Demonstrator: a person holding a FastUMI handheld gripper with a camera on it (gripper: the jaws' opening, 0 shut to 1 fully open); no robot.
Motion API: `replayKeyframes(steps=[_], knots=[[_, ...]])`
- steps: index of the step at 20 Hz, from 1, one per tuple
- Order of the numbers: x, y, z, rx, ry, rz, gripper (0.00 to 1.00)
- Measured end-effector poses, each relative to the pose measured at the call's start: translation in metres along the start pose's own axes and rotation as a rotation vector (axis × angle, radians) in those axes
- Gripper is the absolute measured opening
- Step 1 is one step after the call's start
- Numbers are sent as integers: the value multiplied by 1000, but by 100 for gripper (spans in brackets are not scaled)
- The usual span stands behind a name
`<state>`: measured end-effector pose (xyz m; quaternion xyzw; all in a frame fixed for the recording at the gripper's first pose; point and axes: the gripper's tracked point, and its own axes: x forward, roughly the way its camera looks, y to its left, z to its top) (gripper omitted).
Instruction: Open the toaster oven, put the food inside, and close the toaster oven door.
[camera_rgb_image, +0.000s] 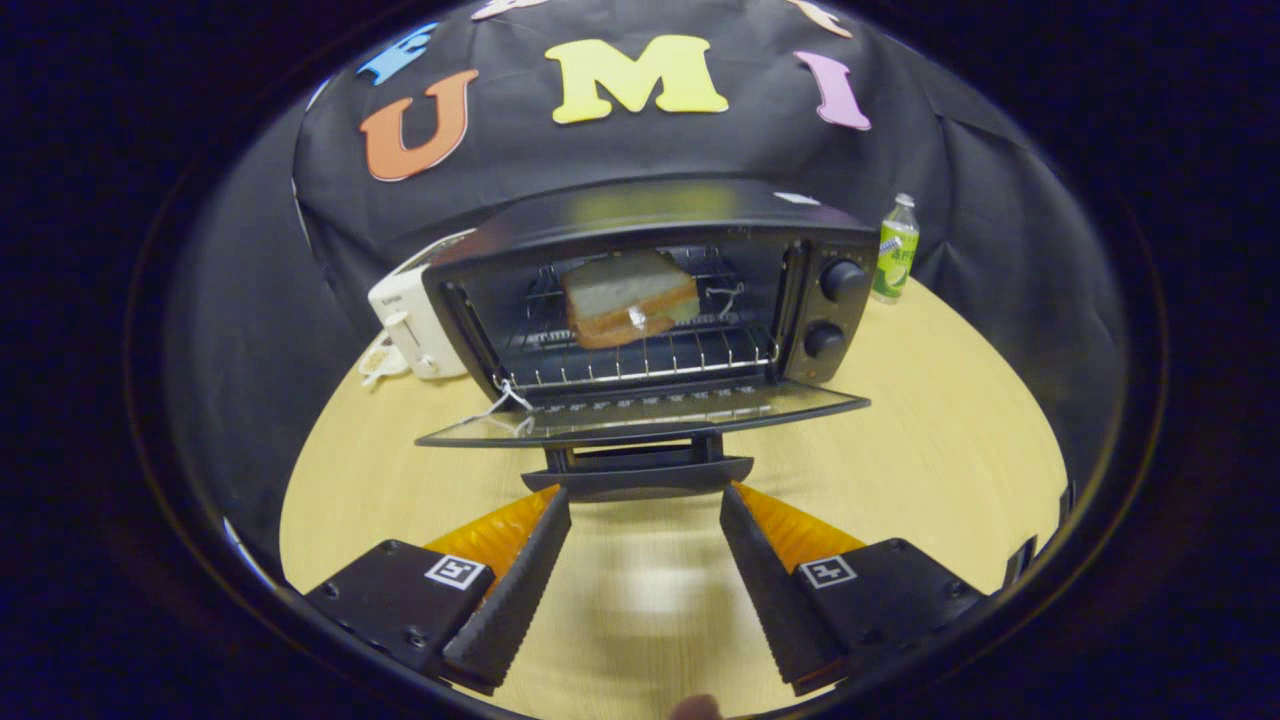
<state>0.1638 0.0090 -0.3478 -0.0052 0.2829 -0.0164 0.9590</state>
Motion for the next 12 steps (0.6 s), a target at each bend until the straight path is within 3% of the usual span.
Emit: replayKeyframes(steps=[6, 12], knots=[[-23, 7, 68, -27, -132, -1, 99], [-73, 0, 94, -76, -216, 5, 99]])
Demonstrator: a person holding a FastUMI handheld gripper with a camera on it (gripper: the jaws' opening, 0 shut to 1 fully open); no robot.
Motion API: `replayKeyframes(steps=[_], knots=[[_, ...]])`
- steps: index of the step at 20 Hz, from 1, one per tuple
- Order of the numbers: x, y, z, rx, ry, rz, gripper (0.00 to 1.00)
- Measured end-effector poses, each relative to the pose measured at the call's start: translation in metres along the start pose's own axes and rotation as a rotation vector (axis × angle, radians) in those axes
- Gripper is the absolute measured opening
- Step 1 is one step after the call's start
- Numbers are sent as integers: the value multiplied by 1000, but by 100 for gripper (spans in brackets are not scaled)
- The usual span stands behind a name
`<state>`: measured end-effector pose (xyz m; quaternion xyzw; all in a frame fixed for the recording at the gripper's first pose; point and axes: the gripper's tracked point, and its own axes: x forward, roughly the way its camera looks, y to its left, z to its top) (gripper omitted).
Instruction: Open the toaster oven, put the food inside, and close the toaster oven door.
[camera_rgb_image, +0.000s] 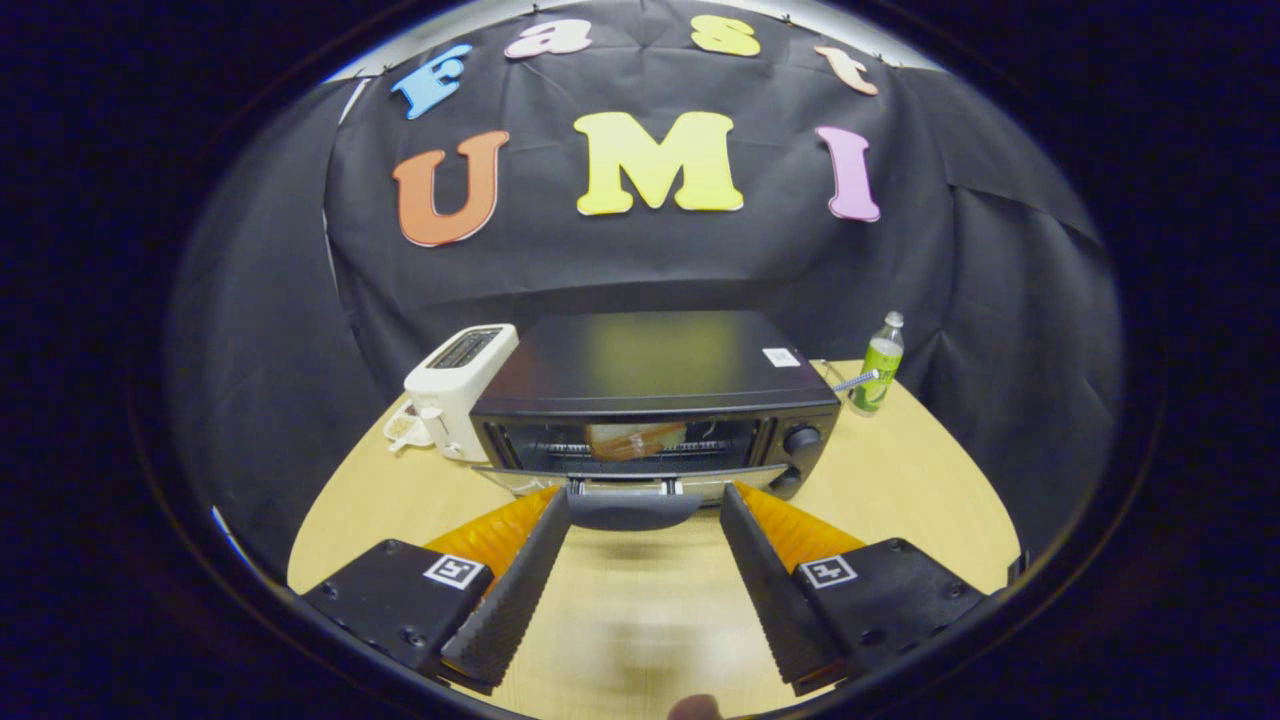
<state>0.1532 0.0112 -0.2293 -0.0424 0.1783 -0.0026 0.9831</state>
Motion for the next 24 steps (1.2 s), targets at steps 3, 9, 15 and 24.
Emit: replayKeyframes(steps=[3, 9, 15, 24], knots=[[-38, 0, 36, 22, -80, 17, 99], [-135, -14, 130, 69, -281, 28, 99], [-210, -22, 172, 60, -391, 1, 100], [-249, -13, 160, 68, -451, -11, 100]])
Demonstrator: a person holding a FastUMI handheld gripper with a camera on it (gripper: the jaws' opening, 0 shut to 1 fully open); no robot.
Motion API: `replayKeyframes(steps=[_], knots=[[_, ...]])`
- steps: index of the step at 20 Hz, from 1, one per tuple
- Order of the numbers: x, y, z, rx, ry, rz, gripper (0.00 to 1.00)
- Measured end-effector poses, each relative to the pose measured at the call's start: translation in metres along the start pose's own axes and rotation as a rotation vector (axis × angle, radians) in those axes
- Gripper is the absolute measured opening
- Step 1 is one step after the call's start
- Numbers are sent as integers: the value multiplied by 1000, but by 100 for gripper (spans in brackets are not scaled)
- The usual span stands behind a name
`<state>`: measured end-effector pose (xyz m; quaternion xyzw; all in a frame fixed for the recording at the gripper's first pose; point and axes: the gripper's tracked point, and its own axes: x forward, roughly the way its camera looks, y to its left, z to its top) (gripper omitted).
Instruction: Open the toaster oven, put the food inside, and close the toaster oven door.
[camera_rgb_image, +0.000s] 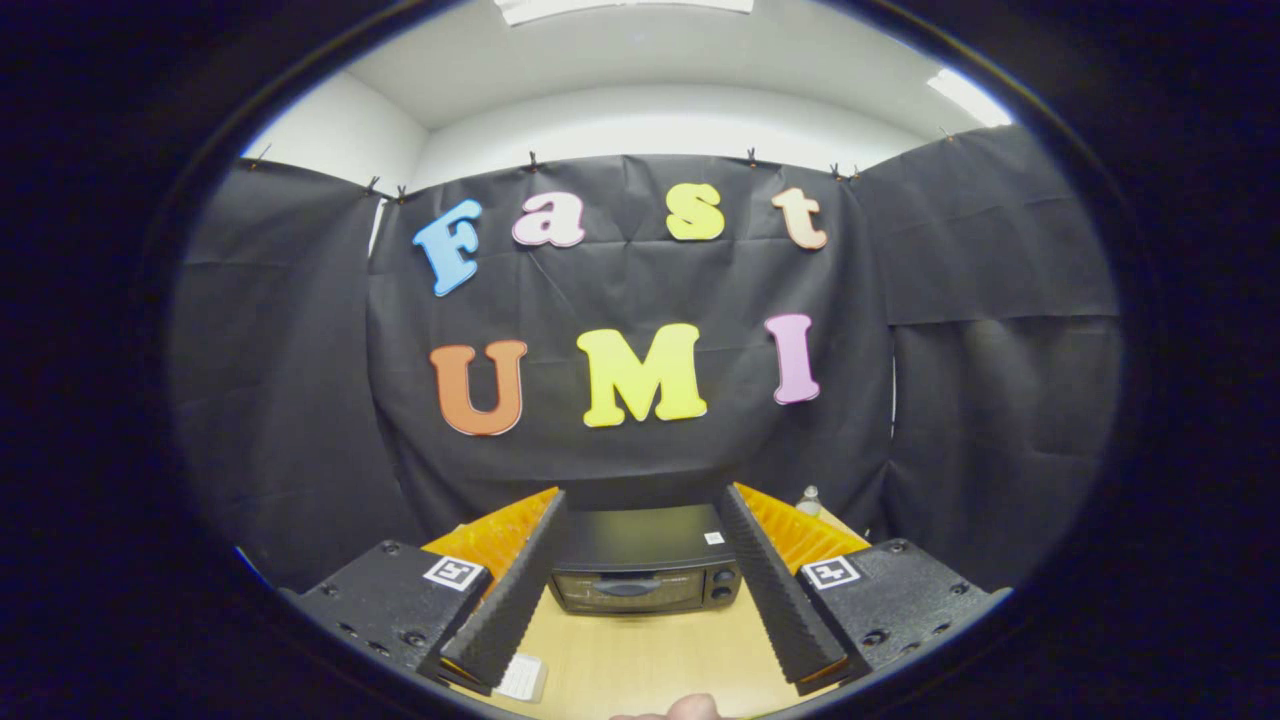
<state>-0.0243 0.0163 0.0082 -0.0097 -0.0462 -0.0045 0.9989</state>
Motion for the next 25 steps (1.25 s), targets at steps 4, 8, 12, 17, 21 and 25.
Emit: replayKeyframes(steps=[4, 8, 12, 17, 21, 25], knots=[[-3, -2, -5, 19, 16, 4, 100], [-4, -4, -7, 10, 20, 7, 100], [-4, -5, -8, 1, 25, 8, 100], [-4, -8, -7, 9, 21, 9, 100], [-4, -9, -7, 11, 19, 4, 100], [-4, -11, -11, 20, 34, 1, 100]])
